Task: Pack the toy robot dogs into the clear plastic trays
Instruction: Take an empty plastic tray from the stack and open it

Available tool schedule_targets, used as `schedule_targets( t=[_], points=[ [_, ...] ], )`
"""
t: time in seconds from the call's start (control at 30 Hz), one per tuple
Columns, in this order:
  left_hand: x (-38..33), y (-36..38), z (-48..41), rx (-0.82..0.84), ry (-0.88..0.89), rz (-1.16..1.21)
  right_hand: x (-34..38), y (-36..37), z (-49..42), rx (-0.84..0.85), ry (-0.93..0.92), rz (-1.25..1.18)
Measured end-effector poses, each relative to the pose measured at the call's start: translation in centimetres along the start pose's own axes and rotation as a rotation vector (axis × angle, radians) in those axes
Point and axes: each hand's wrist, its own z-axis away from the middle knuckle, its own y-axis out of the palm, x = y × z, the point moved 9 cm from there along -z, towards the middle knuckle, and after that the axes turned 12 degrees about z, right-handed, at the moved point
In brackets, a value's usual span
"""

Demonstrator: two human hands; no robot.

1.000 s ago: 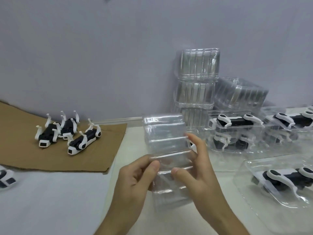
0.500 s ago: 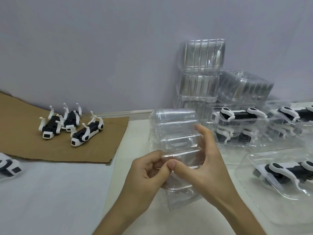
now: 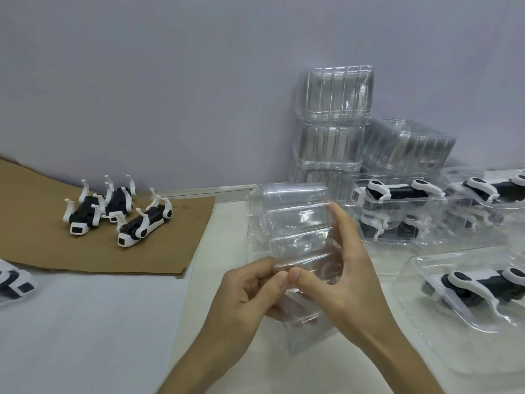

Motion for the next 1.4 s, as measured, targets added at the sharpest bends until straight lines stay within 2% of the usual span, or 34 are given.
schedule_targets(
  t=[0.3,0.67,0.83,1.1,1.2,1.33,1.4],
  points=[
    [0.4,-0.2,-0.1,0.007,-0.019,0.005,0.0,-0.1,0.0,0.009,0.005,-0.025],
    [-0.3,0.1,0.0,-0.003,0.107,0.012,0.0,0.0,-0.1,0.014,-0.005,-0.016],
    [-0.7,0.5,0.1,-0.005,0.122,-0.049,0.6,-0.2,0.0,-0.025,-0.02,-0.006],
    [-2.1,0.6,0.6,-0.044,0.26,-0.197,0.9,-0.5,0.1,-0.063,-0.021,-0.009],
    [-2.4,0.3,0.8,-0.084,0.321,-0.242,0.5,-1.0,0.0,-0.092,-0.008,0.014],
    [-3.2,-2.4,0.7,-0.242,0.304,-0.157,-1.4,-3.0,-0.5,-0.179,0.077,0.002],
    [-4.1,-4.4,0.3,-0.326,0.334,-0.025,-2.4,-4.5,-0.7,-0.247,0.122,-0.073]
  ],
)
